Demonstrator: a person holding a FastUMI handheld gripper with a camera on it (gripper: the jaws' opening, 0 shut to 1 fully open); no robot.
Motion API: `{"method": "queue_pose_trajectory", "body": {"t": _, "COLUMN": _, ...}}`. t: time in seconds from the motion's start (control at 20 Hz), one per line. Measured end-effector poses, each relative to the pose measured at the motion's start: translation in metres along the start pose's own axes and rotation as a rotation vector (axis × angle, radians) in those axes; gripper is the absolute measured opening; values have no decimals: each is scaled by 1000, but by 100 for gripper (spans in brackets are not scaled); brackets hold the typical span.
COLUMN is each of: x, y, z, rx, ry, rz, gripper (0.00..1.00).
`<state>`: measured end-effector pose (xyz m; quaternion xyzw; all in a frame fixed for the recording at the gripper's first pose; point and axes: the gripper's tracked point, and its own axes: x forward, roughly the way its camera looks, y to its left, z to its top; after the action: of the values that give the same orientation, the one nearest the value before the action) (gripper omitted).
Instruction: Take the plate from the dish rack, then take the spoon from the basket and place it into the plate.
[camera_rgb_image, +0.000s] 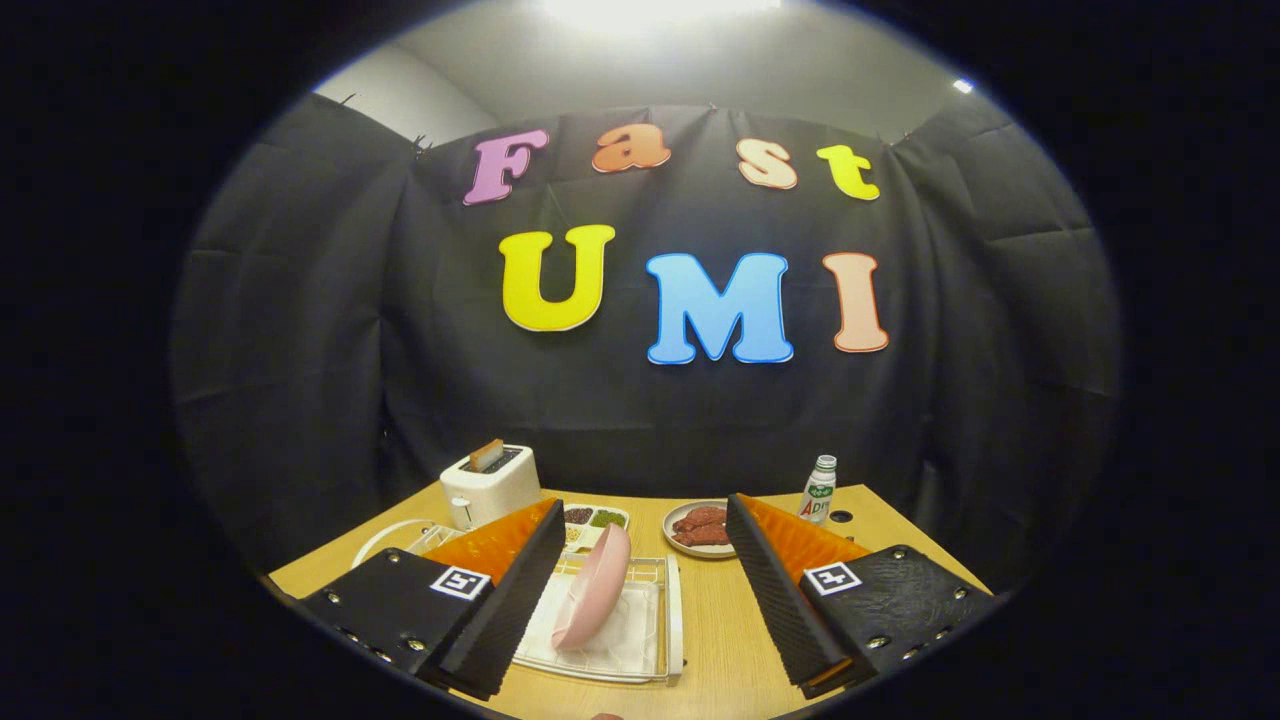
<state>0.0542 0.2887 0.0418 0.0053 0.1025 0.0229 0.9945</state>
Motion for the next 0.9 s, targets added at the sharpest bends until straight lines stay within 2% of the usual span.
{"method": "queue_pose_trajectory", "body": {"t": 0.25, "x": 49, "y": 21, "z": -39, "rx": -2, "ry": 142, "rz": 34, "gripper": 98}}
{"method": "queue_pose_trajectory", "body": {"t": 0.4, "x": 73, "y": 27, "z": -70, "rx": 25, "ry": 265, "rz": 26, "gripper": 99}}
{"method": "queue_pose_trajectory", "body": {"t": 0.55, "x": 88, "y": 30, "z": -95, "rx": 35, "ry": 377, "rz": -5, "gripper": 99}}
{"method": "queue_pose_trajectory", "body": {"t": 0.7, "x": 98, "y": 36, "z": -114, "rx": 37, "ry": 462, "rz": 12, "gripper": 98}}
{"method": "queue_pose_trajectory", "body": {"t": 0.85, "x": 98, "y": 40, "z": -130, "rx": 60, "ry": 535, "rz": 26, "gripper": 93}}
{"method": "queue_pose_trajectory", "body": {"t": 0.9, "x": 100, "y": 42, "z": -136, "rx": 73, "ry": 568, "rz": 31, "gripper": 86}}
